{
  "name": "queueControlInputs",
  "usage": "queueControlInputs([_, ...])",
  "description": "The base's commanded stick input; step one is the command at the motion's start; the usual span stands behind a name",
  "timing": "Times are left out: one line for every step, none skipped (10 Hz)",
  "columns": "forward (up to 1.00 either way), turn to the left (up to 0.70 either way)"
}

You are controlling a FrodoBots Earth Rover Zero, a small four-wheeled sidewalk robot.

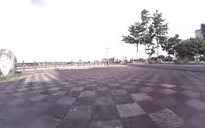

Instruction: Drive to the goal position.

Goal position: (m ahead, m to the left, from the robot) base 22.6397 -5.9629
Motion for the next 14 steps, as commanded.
queueControlInputs([0.7,0.01])
queueControlInputs([0.7,0.01])
queueControlInputs([0.7,0.01])
queueControlInputs([0.7,0.01])
queueControlInputs([0.7,0.01])
queueControlInputs([0.7,0.01])
queueControlInputs([0.7,0.01])
queueControlInputs([0.7,0.01])
queueControlInputs([0.7,0.01])
queueControlInputs([0.7,0.01])
queueControlInputs([0.7,0.01])
queueControlInputs([0.7,0.01])
queueControlInputs([0.7,0.01])
queueControlInputs([0.7,0.01])
